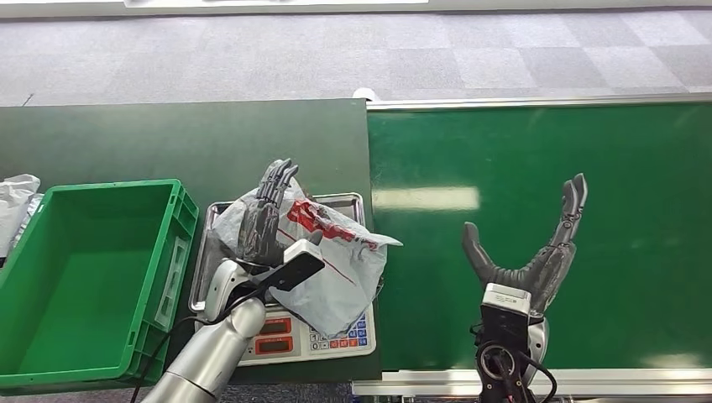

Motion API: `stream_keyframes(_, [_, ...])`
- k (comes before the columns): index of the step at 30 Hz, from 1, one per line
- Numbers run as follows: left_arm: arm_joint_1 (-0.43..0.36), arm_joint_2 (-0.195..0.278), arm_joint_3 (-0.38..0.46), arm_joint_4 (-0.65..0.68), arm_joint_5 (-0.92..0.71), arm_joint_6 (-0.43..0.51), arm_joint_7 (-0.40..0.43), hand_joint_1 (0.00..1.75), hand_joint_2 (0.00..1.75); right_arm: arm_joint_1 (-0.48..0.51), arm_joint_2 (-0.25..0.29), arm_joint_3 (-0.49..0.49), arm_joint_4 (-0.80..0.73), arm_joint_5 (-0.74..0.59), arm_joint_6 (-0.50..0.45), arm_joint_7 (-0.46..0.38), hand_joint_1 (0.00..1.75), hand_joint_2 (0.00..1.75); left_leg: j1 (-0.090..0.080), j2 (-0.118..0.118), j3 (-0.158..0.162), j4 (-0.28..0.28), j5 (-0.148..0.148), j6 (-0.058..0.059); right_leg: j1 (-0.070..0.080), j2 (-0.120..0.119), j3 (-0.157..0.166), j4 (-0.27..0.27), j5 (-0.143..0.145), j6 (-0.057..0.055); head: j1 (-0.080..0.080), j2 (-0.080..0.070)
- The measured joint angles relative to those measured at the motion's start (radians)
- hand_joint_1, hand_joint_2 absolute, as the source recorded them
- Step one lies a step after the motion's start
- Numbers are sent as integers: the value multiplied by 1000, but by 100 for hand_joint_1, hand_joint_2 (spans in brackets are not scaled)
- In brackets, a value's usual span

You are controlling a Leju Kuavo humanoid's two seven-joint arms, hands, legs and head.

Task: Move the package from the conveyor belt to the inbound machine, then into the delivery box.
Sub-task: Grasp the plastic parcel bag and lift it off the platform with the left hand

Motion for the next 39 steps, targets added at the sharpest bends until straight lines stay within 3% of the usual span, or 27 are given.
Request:
stream_keyframes(7, [-16, 0, -14, 46, -32, 4, 35, 0, 175, 13, -11, -7, -13, -13, 13, 1, 0, 175, 0, 0, 0, 0, 0, 0, 0, 0, 0, 0, 0, 0, 0, 0])
stream_keyframes(14, [-101, -10, -53, 215, -206, -26, 211, 0, 175, 34, 2, 66, 15, -62, 50, -50, 0, 175, 0, -2, 0, 0, 0, 0, 0, -1, 2, 0, 0, 0, 0, 0])
stream_keyframes(19, [-188, -20, -82, 337, -345, -103, 398, 0, 175, 43, 23, 100, 17, -39, 81, -15, 0, 175, 0, -1, 6, -1, 0, 0, 0, 0, 8, 0, 0, 0, 0, 0])
stream_keyframes(24, [-236, -21, -86, 398, -380, -137, 447, 3, 175, 50, 33, 99, 15, -31, 100, 0, 0, 175, 0, 0, 13, -1, -1, -1, 0, 0, 15, 0, -1, -1, 0, 0])
stream_keyframes(25, [-240, -21, -86, 405, -383, -140, 453, 18, 175, 51, 34, 98, 15, -31, 102, 1, 0, 175, 0, 0, 14, -1, -1, -1, 0, 0, 16, 0, -1, -1, 0, 0])
stream_keyframes(28, [-249, -20, -86, 420, -401, -157, 486, 127, 175, 57, 37, 95, 13, -33, 107, 0, 0, 175, 0, 0, 18, -2, -1, -1, 0, 0, 20, 0, -1, -1, 0, 0])
stream_keyframes(29, [-251, -19, -86, 424, -407, -164, 495, 155, 175, 60, 38, 94, 13, -36, 108, -1, 0, 175, 0, 0, 19, -2, -1, -1, 0, 0, 21, 0, -1, -1, 0, 0])
stream_keyframes(32, [-252, -15, -85, 432, -419, -177, 510, 170, 175, 72, 39, 92, 11, -47, 107, -10, 0, 175, 0, 0, 21, -2, -1, -1, 1, 0, 23, 0, -1, -2, 0, 0])
stream_keyframes(39, [-247, -7, -41, 434, -386, -107, 426, 167, 175, 103, 39, 87, 9, -60, 89, -25, 0, 175, 0, 0, 23, -2, -1, -1, 1, 0, 24, 0, -1, -2, 0, 0])
